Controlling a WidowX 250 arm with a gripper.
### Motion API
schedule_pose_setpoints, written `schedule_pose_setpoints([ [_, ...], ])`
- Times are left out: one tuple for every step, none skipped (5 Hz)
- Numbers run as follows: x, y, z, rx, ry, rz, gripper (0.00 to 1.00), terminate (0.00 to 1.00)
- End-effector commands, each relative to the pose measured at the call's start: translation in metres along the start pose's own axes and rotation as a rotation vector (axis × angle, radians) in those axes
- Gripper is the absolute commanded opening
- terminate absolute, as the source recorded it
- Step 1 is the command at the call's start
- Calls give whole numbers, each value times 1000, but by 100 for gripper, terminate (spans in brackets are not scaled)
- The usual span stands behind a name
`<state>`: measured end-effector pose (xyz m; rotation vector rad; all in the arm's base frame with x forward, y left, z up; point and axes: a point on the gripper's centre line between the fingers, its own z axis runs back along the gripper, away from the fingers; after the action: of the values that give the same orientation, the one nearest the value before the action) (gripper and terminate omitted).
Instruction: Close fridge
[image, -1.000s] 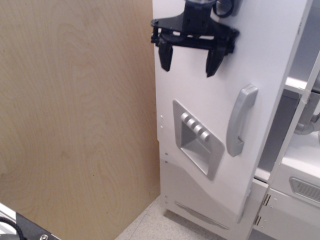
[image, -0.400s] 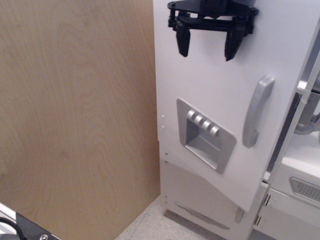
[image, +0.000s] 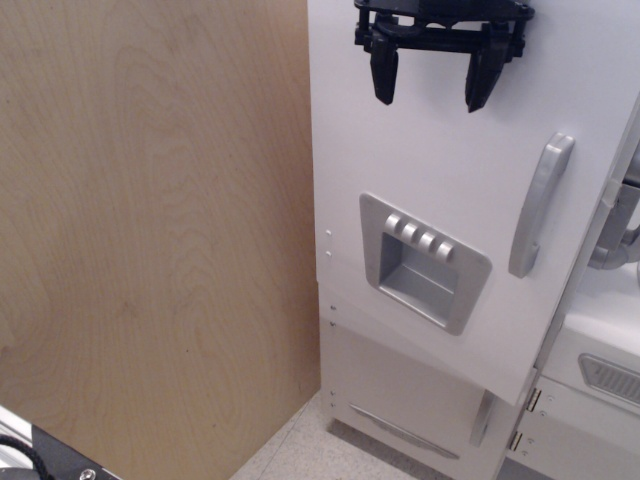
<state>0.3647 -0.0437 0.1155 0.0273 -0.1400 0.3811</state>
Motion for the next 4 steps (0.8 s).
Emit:
schedule_pose_setpoints([
  [15, -7, 17, -24, -47, 16, 100, 0],
  [17, -8, 17, -27, -46, 27, 100, 0],
  [21, -11, 18, -31, -44, 39, 100, 0],
  [22, -11, 18, -31, -45, 43, 100, 0],
])
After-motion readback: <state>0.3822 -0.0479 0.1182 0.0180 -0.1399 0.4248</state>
